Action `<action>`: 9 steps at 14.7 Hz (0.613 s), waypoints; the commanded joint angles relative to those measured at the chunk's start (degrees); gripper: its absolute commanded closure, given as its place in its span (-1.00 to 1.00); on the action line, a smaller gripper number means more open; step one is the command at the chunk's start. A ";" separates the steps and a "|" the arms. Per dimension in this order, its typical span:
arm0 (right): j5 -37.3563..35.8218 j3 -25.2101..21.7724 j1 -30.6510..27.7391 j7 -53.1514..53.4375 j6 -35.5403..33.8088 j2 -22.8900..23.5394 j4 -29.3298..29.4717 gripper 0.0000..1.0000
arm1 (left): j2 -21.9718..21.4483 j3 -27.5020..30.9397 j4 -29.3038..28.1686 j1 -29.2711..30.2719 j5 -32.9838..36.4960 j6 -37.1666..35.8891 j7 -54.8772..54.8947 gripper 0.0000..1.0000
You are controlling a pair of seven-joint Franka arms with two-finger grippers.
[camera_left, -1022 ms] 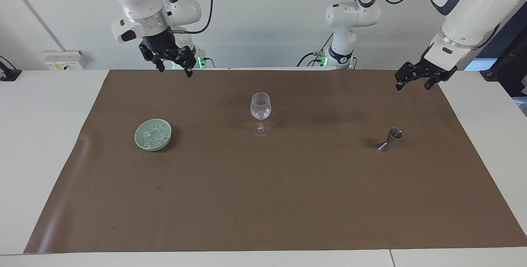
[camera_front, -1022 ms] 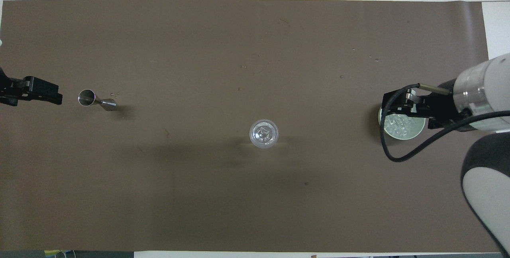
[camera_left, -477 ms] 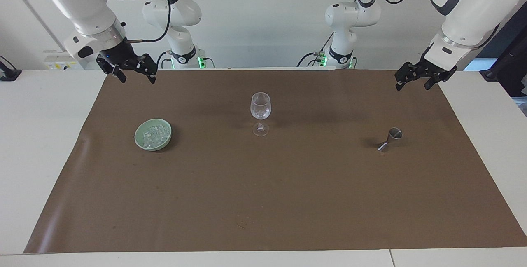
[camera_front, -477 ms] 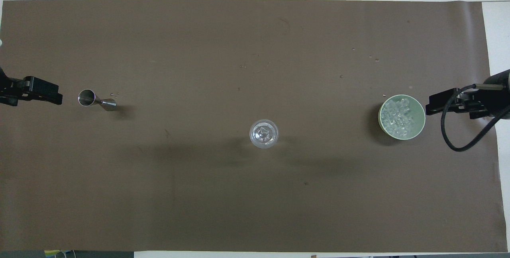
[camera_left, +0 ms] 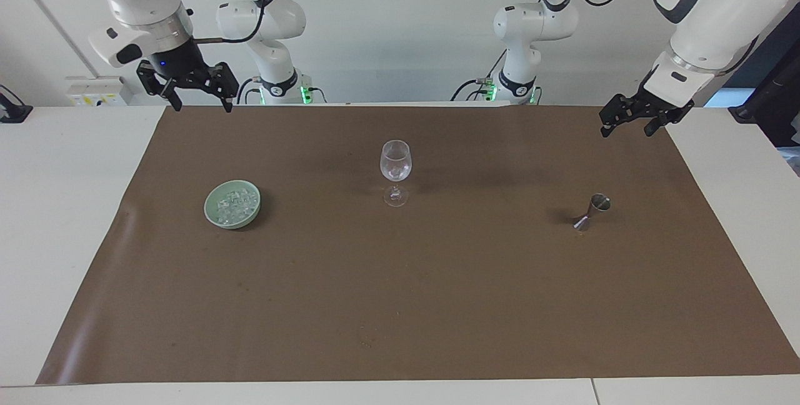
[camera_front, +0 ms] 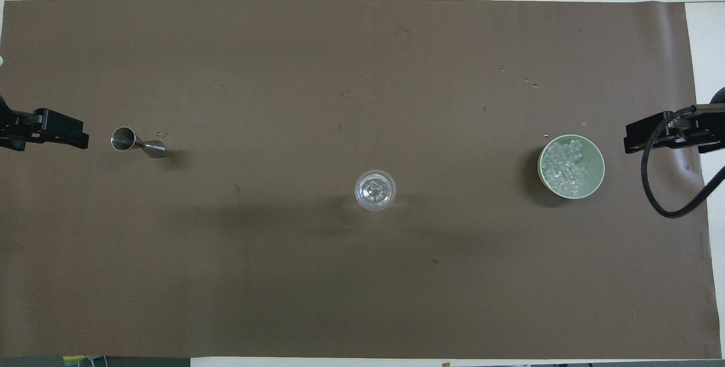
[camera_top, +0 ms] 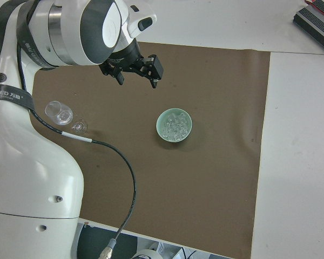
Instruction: Pour wine and add ice with both arms
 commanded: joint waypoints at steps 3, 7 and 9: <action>1.26 -2.12 -0.43 -1.30 1.48 2.09 1.10 -1.00 | -1.51 0.34 -1.61 -0.28 1.16 0.57 0.54 -1.00; 1.00 -2.21 0.55 -1.12 1.57 1.21 -0.31 -1.00 | -1.42 0.34 -1.61 -0.28 1.07 0.57 0.54 -1.00; 0.91 -2.21 0.64 -1.12 2.01 1.21 -0.22 -1.00 | -1.42 0.34 -1.61 -0.28 1.07 0.57 0.54 -1.00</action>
